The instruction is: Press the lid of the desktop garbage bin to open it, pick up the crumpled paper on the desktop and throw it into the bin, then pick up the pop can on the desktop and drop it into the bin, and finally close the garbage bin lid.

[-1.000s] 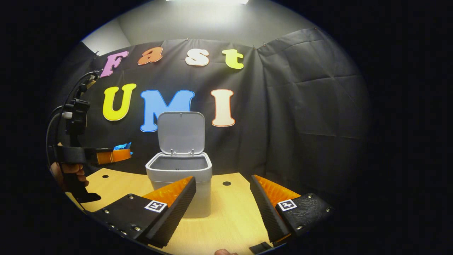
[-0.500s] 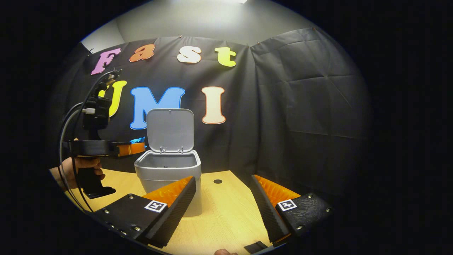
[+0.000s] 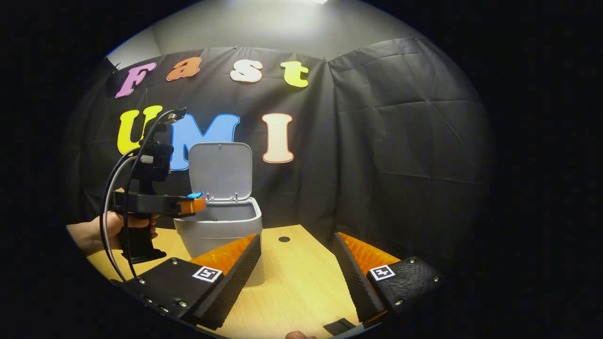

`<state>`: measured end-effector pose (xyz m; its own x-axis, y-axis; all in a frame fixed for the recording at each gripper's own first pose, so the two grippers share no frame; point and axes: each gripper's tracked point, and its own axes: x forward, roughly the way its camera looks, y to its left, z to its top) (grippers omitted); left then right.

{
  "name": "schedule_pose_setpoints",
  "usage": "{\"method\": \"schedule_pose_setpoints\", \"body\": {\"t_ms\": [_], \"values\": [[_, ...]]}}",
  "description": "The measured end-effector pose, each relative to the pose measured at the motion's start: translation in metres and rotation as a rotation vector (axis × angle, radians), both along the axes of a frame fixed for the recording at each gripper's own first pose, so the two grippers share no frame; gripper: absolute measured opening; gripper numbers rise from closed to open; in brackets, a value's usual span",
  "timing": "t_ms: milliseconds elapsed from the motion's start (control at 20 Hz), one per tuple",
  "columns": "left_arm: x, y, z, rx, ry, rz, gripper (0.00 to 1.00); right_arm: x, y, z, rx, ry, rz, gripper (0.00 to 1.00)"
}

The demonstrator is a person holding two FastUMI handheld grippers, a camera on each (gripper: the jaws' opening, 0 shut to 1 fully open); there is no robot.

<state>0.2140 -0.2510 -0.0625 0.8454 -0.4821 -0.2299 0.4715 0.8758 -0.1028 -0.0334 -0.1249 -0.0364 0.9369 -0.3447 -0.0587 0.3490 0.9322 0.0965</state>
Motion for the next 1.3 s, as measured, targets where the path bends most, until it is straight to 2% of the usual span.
{"method": "schedule_pose_setpoints", "body": {"t_ms": [100, 200, 350, 450, 900, 1300], "values": [[-0.003, -0.001, -0.007, -0.012, 0.032, -0.012, 0.54, 0.0, 0.002, 0.0, -0.003, -0.001, 0.006, 0.98], [-0.005, 0.0, 0.001, -0.029, 0.022, -0.016, 0.74, 0.002, 0.008, 0.0, -0.004, -0.002, 0.02, 0.98], [-0.013, 0.008, 0.011, -0.034, 0.001, -0.013, 0.99, 0.006, 0.021, 0.0, -0.002, -0.005, 0.057, 1.0], [-0.016, 0.016, 0.017, -0.047, -0.008, -0.002, 0.95, 0.01, 0.031, -0.002, -0.003, -0.005, 0.089, 1.0], [-0.056, 0.08, 0.051, -0.104, -0.11, 0.078, 0.95, 0.027, 0.083, -0.015, 0.006, 0.024, 0.252, 0.98], [-0.109, 0.163, 0.052, -0.05, -0.176, 0.206, 0.95, 0.047, 0.144, -0.039, -0.007, 0.08, 0.435, 0.98]]}}
